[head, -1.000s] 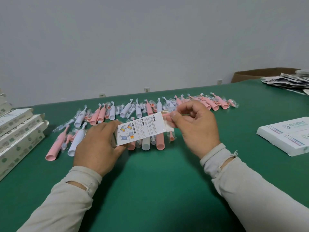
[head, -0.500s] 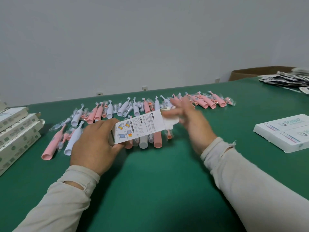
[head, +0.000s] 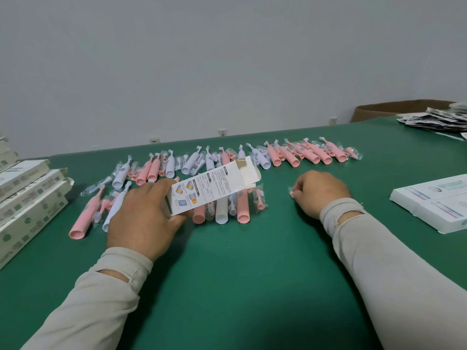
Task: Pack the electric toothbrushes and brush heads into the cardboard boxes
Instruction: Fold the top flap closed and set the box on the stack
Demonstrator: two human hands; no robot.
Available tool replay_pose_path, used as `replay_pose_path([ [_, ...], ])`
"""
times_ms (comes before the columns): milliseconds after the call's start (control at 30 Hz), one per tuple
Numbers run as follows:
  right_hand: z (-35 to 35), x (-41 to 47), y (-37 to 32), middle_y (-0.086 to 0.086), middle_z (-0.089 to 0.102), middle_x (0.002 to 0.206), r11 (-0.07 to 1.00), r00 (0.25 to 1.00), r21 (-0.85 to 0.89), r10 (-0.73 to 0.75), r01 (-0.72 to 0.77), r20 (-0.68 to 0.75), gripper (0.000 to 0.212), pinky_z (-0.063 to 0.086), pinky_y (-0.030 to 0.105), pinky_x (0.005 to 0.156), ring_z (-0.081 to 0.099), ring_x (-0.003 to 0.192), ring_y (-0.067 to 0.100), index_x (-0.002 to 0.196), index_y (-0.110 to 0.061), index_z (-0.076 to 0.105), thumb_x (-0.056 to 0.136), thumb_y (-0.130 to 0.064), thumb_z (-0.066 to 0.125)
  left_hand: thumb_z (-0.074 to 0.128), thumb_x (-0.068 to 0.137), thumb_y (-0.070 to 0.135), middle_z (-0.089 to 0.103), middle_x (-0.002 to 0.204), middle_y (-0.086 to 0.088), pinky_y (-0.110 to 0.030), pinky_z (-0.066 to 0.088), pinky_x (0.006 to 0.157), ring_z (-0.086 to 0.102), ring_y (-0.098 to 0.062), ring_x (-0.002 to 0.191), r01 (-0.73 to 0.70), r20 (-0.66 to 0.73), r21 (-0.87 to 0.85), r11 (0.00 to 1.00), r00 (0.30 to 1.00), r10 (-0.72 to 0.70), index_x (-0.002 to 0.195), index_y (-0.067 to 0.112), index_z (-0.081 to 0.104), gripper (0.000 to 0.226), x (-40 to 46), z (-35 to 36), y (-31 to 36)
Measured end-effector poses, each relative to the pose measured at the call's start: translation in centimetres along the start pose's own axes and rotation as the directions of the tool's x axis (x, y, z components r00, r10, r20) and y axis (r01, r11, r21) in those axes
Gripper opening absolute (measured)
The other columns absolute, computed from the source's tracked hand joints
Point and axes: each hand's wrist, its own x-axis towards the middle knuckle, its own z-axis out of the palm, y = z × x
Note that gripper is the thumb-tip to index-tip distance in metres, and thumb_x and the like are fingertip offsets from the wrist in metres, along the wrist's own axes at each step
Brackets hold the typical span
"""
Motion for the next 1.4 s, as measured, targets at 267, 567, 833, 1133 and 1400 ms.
replay_pose_path([
  [267, -1.1, -0.8, 1.3, 0.009, 0.063, 0.12, 0.999, 0.987, 0.004, 0.049, -0.051, 0.155, 0.034, 0.052, 0.036, 0.094, 0.061, 0.105, 0.03, 0.127, -0.015, 0.055, 0.094, -0.02, 0.056, 0.076, 0.079, 0.042, 0.062, 0.112, 0.006, -0.036, 0.043, 0.073, 0.053, -0.023, 0.101, -0.013, -0.017, -0.012, 1.0, 1.0, 0.013, 0.127, 0.034, 0.055, 0.053, -0.1, 0.1, 0.1],
  [567, -2.2, -3.3, -1.4, 0.001, 0.065, 0.064, -0.07, 0.955, 0.957, -0.085, 0.28, -0.286, 0.014, 0.051, 0.024, 0.049, 0.059, 0.051, 0.012, 0.085, -0.016, 0.069, 0.089, -0.003, 0.066, 0.074, 0.08, 0.046, 0.062, 0.115, 0.006, -0.039, 0.047, 0.078, 0.053, -0.023, 0.104, -0.018, -0.011, 0.0, 1.0, 1.0, 0.018, 0.131, 0.034, 0.053, 0.056, -0.1, 0.1, 0.1],
  [833, -1.5, -5.1, -4.2, 0.007, 0.072, 0.073, -0.061, 0.932, 0.931, -0.014, 0.36, -0.361, 0.005, 0.058, 0.024, 0.059, 0.073, 0.066, 0.02, 0.09, -0.007, 0.065, 0.092, -0.003, 0.068, 0.074, 0.08, 0.044, 0.062, 0.116, 0.005, -0.038, 0.047, 0.074, 0.054, -0.023, 0.103, -0.03, -0.005, 0.0, 1.0, 1.0, 0.03, 0.13, 0.033, 0.054, 0.055, -0.1, 0.1, 0.3],
  [1133, -0.1, -5.5, -5.1, 0.006, 0.071, 0.078, 0.208, 0.931, 0.909, -0.029, 0.362, -0.364, 0.009, 0.062, 0.046, 0.067, 0.067, 0.069, 0.036, 0.082, -0.016, 0.069, 0.087, -0.009, 0.073, 0.074, 0.077, 0.04, 0.063, 0.115, 0.004, -0.038, 0.043, 0.077, 0.053, -0.023, 0.106, -0.052, -0.005, -0.037, 0.998, 0.999, 0.052, 0.128, 0.035, 0.057, 0.054, -0.2, -0.1, 0.4],
  [1400, 0.6, -5.5, -5.1, -0.013, 0.068, 0.073, 0.432, 0.897, 0.795, -0.082, 0.426, -0.435, 0.013, 0.047, 0.014, 0.06, 0.056, 0.062, -0.001, 0.075, -0.026, 0.072, 0.082, -0.018, 0.079, 0.072, 0.077, 0.047, 0.063, 0.119, 0.006, -0.042, 0.05, 0.081, 0.053, -0.021, 0.107, -0.055, 0.029, -0.038, 0.998, 0.998, 0.056, 0.127, 0.035, 0.055, 0.055, -0.2, -0.2, 0.8],
])
